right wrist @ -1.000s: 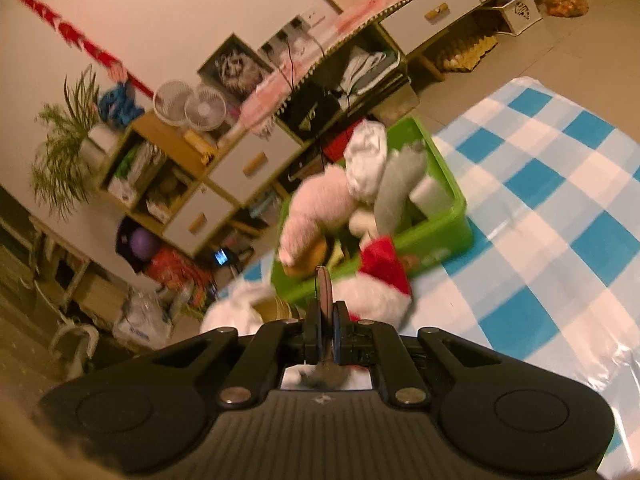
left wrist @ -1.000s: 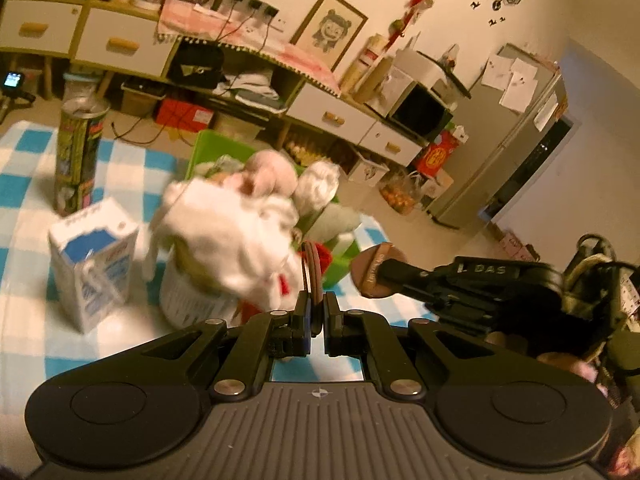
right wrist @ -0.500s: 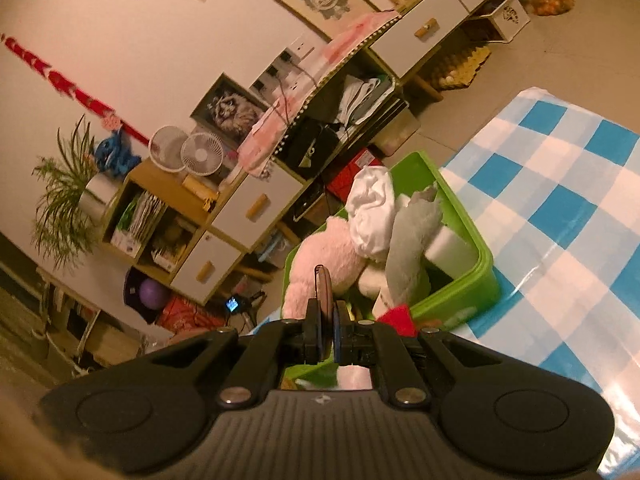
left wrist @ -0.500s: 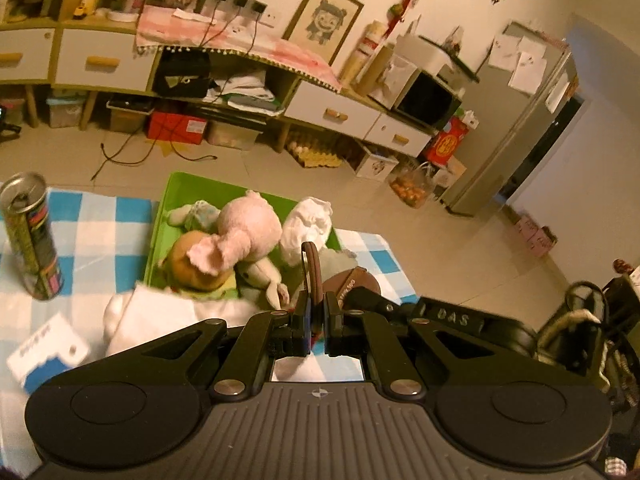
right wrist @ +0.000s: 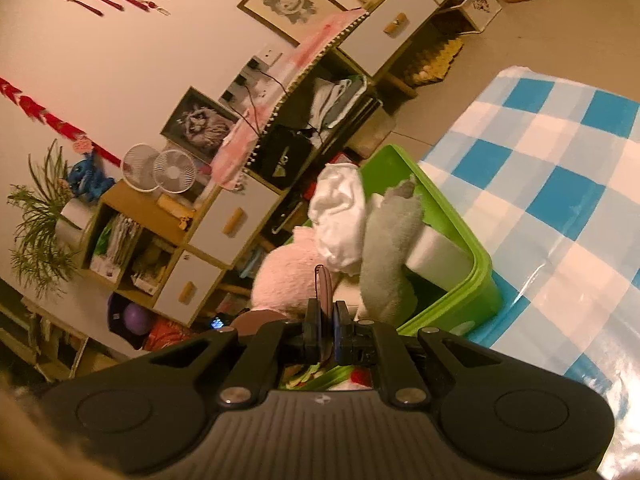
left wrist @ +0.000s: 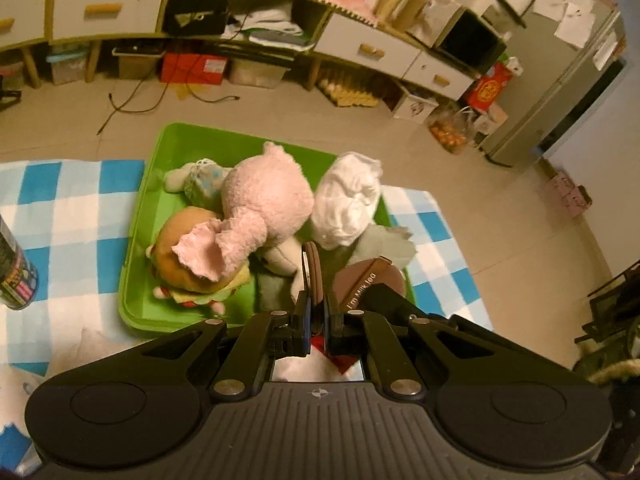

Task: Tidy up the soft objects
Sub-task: 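Lift and carry both brown discs over the green bin with both tools, then open both grippers to drop the brown discs into the bin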

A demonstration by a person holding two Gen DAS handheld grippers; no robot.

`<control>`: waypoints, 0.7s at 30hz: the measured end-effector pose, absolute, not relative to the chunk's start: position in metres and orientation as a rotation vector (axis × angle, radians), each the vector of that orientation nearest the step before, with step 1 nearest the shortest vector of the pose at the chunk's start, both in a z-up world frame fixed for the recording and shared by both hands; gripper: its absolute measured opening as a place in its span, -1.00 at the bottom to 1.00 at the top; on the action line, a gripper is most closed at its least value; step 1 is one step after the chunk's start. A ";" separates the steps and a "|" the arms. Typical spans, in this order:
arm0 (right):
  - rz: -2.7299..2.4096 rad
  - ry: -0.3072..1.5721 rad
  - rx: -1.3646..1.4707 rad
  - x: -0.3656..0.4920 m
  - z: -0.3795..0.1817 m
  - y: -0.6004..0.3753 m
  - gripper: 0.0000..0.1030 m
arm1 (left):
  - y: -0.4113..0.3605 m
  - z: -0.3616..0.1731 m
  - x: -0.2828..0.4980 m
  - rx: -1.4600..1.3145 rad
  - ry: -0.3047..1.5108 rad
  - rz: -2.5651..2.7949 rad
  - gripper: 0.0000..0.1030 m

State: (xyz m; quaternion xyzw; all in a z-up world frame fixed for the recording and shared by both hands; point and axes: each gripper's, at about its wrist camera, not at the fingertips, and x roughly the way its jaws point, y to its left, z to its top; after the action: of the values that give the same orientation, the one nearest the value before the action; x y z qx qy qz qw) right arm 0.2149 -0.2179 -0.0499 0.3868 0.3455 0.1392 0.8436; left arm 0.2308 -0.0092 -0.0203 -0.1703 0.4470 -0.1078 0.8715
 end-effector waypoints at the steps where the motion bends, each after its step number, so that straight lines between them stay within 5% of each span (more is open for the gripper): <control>1: 0.286 0.731 0.815 0.216 -0.052 -0.217 -0.86 | -0.009 -0.021 0.233 -0.354 0.940 -0.216 -0.98; 17: 0.227 0.744 0.824 0.222 -0.068 -0.214 -0.85 | -0.010 -0.035 0.243 -0.319 0.967 -0.152 -0.88; 19: 0.232 0.743 0.828 0.223 -0.068 -0.214 -0.83 | -0.010 -0.034 0.242 -0.315 0.960 -0.154 -0.81; 21: 0.235 0.748 0.831 0.223 -0.066 -0.213 -0.75 | -0.011 -0.032 0.240 -0.300 0.944 -0.154 -0.39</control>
State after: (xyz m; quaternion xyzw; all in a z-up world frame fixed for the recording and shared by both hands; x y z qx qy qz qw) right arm 0.2228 -0.2135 -0.0660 0.3934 0.3541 0.1112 0.8411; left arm 0.2398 -0.0114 -0.0315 -0.1439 0.4523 -0.0739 0.8771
